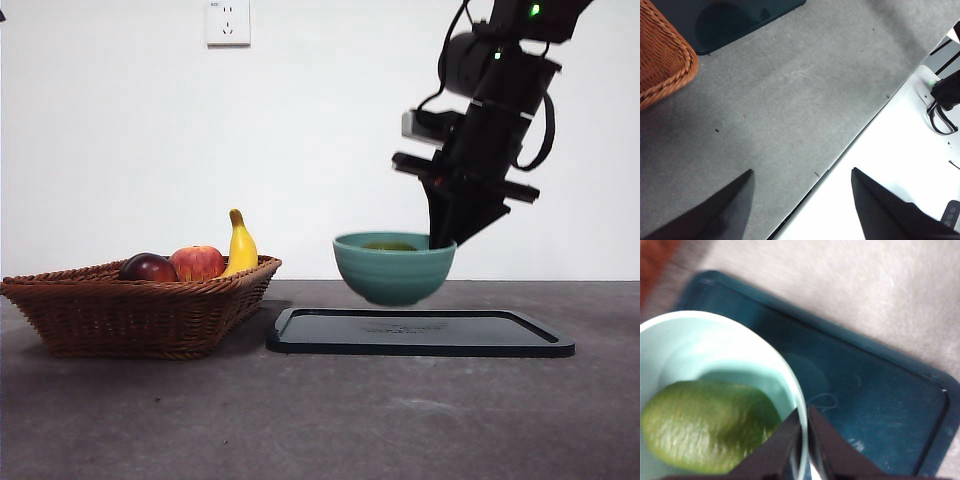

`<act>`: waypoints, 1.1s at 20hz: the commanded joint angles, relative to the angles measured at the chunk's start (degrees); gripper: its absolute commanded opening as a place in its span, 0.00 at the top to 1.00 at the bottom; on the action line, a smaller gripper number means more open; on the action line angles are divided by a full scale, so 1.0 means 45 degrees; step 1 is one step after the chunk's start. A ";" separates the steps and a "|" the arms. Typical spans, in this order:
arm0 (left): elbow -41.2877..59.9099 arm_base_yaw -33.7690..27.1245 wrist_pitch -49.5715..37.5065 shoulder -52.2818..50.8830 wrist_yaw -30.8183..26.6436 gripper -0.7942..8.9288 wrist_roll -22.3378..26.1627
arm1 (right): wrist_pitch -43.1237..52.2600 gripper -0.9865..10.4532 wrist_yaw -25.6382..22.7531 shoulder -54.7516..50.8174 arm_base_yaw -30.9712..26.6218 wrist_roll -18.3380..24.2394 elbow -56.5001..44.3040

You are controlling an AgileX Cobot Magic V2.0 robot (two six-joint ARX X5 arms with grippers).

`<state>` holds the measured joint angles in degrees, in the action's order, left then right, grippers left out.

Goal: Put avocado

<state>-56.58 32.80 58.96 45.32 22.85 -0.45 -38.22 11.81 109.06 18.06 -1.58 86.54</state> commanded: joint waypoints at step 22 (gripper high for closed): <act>-0.0151 0.0058 -0.0073 0.0073 0.0068 0.60 0.0248 | -0.1690 0.73 -0.0058 -0.2506 -0.0097 -0.0340 0.0549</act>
<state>-56.58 32.80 58.96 45.32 22.85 -0.45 -46.11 11.57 96.75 17.28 -3.27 87.72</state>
